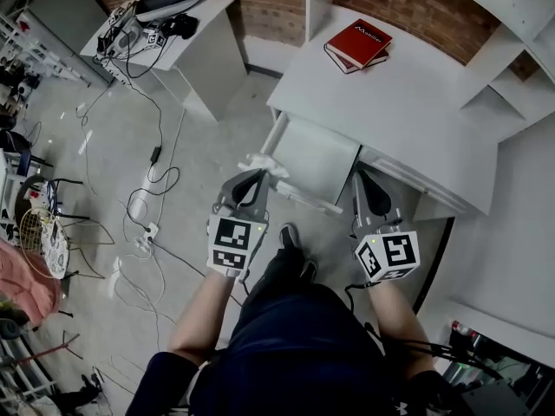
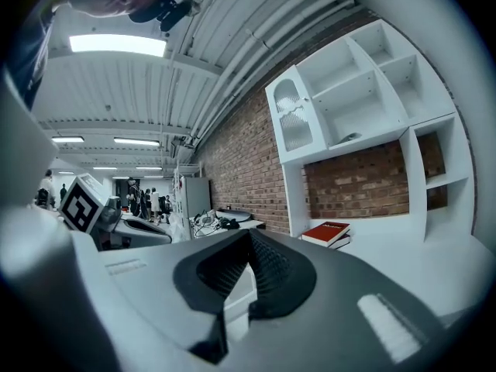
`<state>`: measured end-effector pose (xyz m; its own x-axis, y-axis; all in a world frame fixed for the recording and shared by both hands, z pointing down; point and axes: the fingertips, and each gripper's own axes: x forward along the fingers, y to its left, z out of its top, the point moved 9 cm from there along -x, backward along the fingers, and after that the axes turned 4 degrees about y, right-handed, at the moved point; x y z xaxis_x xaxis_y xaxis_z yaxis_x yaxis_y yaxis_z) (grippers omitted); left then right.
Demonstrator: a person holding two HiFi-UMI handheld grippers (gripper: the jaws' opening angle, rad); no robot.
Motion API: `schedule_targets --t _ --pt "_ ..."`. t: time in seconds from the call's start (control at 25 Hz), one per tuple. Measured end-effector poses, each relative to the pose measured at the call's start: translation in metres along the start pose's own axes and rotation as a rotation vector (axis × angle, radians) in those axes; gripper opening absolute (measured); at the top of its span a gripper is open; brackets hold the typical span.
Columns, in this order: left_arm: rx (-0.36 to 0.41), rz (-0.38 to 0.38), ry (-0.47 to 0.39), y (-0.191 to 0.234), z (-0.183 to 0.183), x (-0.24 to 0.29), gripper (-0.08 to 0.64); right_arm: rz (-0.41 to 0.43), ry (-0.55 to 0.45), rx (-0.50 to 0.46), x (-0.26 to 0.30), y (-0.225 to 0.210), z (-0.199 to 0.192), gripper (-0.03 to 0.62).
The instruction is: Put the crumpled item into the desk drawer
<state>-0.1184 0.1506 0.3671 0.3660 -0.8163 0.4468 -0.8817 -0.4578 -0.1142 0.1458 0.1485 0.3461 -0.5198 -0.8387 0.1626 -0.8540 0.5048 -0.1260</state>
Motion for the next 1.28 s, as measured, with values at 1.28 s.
schedule_targets --t 1.28 --pt "-0.129 -0.234 0.200 0.084 -0.052 0.192 0.003 -0.083 0.230 -0.037 0.138 -0.038 0.005 0.003"
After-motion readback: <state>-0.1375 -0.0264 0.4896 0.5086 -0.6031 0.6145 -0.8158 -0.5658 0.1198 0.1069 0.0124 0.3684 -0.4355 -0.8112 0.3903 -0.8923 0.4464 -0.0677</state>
